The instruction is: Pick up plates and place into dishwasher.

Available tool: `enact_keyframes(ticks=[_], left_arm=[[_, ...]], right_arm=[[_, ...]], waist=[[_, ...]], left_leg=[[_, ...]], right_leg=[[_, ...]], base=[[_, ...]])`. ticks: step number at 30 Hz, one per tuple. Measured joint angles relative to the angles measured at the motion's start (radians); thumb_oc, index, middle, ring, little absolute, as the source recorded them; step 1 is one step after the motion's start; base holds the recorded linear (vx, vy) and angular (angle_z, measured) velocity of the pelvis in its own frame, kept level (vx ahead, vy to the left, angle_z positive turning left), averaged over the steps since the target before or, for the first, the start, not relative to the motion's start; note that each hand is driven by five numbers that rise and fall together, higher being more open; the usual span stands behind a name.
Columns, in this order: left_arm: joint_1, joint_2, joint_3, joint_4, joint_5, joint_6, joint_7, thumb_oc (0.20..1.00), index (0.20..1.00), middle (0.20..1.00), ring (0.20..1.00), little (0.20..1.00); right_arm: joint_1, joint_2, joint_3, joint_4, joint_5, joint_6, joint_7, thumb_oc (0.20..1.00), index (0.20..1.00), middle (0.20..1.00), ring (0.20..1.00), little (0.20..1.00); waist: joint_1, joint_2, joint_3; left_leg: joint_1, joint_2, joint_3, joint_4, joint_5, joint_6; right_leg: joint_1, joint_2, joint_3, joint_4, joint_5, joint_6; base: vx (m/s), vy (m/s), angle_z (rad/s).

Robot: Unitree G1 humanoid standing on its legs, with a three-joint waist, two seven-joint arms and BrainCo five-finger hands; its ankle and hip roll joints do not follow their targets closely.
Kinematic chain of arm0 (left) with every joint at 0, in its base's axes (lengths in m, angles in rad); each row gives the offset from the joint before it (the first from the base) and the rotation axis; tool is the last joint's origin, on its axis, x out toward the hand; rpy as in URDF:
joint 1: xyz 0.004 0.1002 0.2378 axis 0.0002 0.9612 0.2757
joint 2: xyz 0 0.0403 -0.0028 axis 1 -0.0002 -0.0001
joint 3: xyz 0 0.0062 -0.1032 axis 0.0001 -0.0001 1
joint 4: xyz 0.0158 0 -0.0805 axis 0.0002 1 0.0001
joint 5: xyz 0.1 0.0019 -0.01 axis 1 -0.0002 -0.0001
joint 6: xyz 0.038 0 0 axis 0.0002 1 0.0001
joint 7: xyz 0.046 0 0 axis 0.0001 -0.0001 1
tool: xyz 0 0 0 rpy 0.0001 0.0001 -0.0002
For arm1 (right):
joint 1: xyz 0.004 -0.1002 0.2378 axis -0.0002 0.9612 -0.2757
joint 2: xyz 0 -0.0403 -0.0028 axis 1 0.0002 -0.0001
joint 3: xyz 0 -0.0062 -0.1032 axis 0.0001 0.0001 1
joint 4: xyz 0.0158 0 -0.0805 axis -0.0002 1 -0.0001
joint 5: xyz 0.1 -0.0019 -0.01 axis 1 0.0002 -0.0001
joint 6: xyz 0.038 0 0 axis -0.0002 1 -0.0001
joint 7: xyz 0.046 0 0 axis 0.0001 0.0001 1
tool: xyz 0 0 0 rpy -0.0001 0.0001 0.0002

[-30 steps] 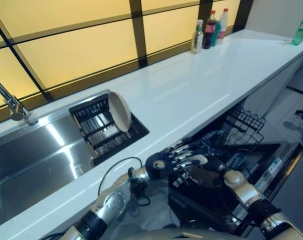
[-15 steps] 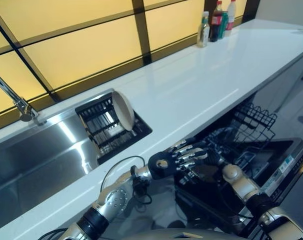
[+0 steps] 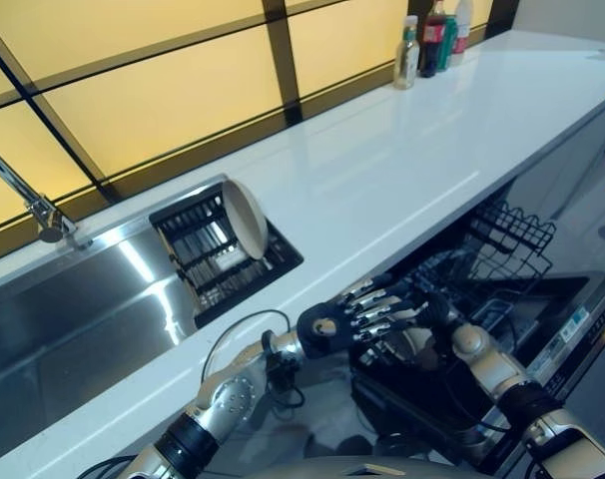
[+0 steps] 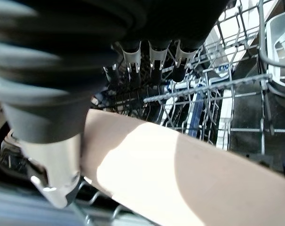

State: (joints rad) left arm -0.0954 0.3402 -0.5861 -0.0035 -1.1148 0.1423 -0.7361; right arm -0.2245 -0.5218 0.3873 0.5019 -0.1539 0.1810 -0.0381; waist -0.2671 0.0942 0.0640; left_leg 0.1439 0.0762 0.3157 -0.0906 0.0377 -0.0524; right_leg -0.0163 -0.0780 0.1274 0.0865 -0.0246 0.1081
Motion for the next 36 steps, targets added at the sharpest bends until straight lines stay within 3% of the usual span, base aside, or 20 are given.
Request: enact_keyframes(ticks=[3,7,11,18,25,31,36], left_arm=[[-0.001,0.0,0.001,0.0,0.0,-0.01,0.011,1.0,1.0,1.0,1.0,1.0],[-0.002,-0.003,0.012,0.0,0.0,-0.021,0.037,1.0,1.0,1.0,1.0,1.0],[-0.004,-0.013,0.028,-0.003,0.0,-0.029,0.07,1.0,1.0,1.0,1.0,1.0],[-0.003,-0.016,0.028,-0.004,-0.001,-0.072,0.104,1.0,1.0,1.0,1.0,1.0],[-0.003,-0.014,0.028,-0.005,-0.001,-0.1,0.112,1.0,1.0,1.0,1.0,1.0],[-0.002,-0.005,0.027,-0.02,-0.002,-0.121,0.152,1.0,1.0,1.0,1.0,1.0],[0.009,-0.005,0.025,-0.073,0.056,-0.159,0.242,1.0,1.0,1.0,1.0,1.0]], right_arm=[[0.008,0.004,-0.047,0.002,0.118,0.003,-0.019,1.0,1.0,1.0,1.0,1.0],[0.036,0.036,-0.185,0.002,0.404,-0.006,-0.079,1.0,1.0,1.0,1.0,1.0],[0.106,0.108,-0.32,-0.026,0.574,-0.104,-0.156,1.0,1.0,1.0,1.0,1.0],[0.16,0.167,-0.39,-0.142,0.603,-0.221,-0.256,1.0,1.0,1.0,1.0,1.0],[0.161,0.165,-0.465,-0.153,0.654,-0.303,-0.274,1.0,1.0,1.0,1.0,1.0],[0.17,0.196,-0.564,-0.214,0.775,-0.459,-0.338,1.0,1.0,1.0,1.0,1.0],[0.207,0.209,-0.584,-0.394,0.759,-0.559,-0.436,1.0,1.0,1.0,1.0,1.0]], waist=[[-0.004,0.0,0.0],[-0.015,-0.003,0.002],[-0.021,-0.008,0.005],[-0.05,-0.009,0.006],[-0.075,-0.008,0.005],[-0.072,-0.005,0.004],[-0.06,0.002,0.0]], left_leg=[[0.0,0.0,-0.001,-0.001,0.0,0.0],[0.001,0.001,-0.002,-0.001,-0.001,-0.001],[0.001,0.002,0.0,-0.002,-0.001,-0.001],[0.0,-0.001,0.011,-0.002,-0.004,0.0],[0.003,-0.003,0.019,-0.002,-0.007,-0.002],[0.004,-0.004,0.021,-0.002,-0.008,-0.002],[-0.014,-0.005,0.008,-0.002,-0.006,0.001]], right_leg=[[0.003,0.0,-0.001,-0.003,0.0,0.0],[0.004,0.002,-0.001,-0.004,0.0,0.0],[0.002,0.002,0.0,-0.004,0.0,0.0],[-0.005,0.001,0.012,-0.003,0.0,0.0],[-0.006,0.002,0.02,-0.004,0.0,0.0],[-0.006,0.002,0.026,-0.002,0.0,0.001],[-0.006,0.001,0.022,0.006,-0.001,0.001]], base=[[-0.01,0.03,0.01],[0.0,0.0,0.0],[-0.02,0.035,-0.01],[-0.01,0.018,-0.04],[0.01,0.008,-0.03],[0.0,0.002,-0.01],[-0.02,0.021,0.07]])
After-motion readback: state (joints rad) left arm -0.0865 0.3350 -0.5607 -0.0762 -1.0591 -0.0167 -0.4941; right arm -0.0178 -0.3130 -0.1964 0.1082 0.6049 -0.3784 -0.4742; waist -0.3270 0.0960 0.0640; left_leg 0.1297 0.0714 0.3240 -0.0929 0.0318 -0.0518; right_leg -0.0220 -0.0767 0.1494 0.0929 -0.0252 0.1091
